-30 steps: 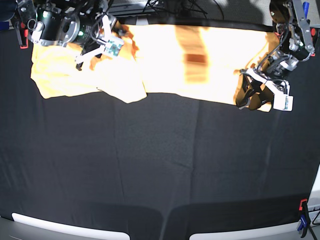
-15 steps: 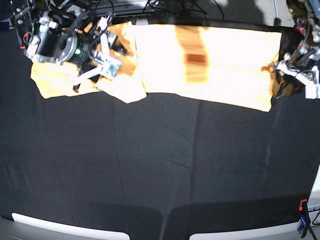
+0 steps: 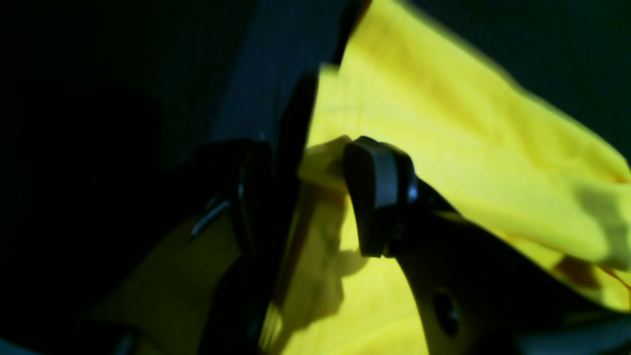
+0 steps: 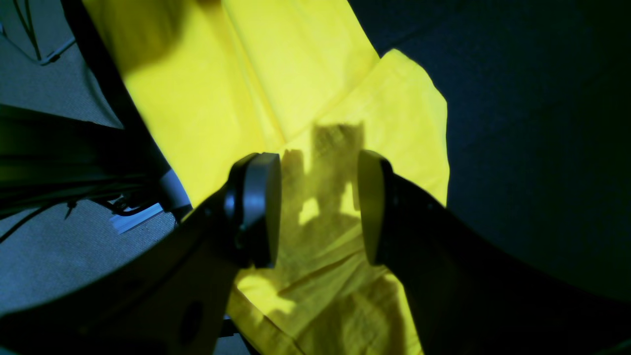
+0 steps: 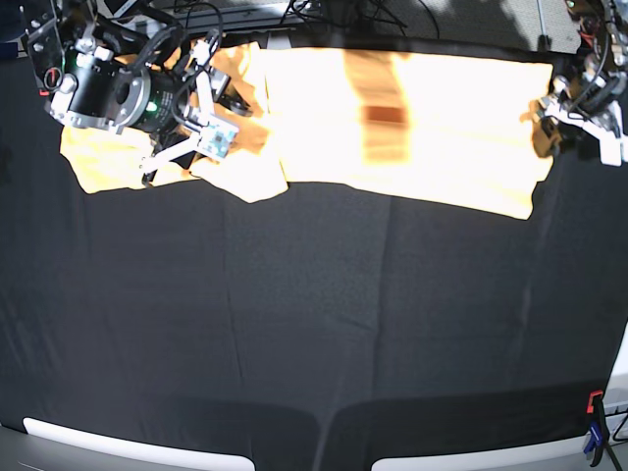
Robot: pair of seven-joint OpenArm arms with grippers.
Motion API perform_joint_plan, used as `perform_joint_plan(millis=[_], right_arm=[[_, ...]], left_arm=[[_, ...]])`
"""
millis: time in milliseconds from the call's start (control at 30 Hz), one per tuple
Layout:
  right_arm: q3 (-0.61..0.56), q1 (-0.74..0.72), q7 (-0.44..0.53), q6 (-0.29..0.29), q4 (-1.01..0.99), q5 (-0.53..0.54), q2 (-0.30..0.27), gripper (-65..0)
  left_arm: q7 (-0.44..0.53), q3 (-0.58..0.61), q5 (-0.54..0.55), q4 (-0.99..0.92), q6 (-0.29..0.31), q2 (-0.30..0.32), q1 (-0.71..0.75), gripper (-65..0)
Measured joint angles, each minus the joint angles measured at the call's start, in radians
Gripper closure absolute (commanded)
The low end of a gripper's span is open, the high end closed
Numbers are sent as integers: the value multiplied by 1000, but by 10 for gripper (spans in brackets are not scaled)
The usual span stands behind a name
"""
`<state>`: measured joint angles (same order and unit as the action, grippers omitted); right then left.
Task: Layout the t-shirt on the table in an organized manner, then fold the t-shirt properly
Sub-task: 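Grasp the opposite shirt end with the left gripper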
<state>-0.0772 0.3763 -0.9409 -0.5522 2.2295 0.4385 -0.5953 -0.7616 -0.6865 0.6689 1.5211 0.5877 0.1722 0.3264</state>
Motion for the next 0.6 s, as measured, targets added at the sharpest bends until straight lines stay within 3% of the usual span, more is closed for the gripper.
perform_joint_plan(millis=[133, 267, 533, 600], right_arm=[[0, 0, -2, 0, 0, 0, 0, -249], [0, 0, -2, 0, 0, 0, 0, -248], [0, 0, -2, 0, 0, 0, 0, -248], [0, 0, -2, 0, 0, 0, 0, -248]], left_arm=[[3, -1, 84, -50, 45, 0, -3, -256], [-80, -1, 164, -54, 94, 0, -5, -256], [-115, -1, 217, -55, 98, 0, -14, -247], [-114, -1, 218, -55, 98, 0, -14, -208]])
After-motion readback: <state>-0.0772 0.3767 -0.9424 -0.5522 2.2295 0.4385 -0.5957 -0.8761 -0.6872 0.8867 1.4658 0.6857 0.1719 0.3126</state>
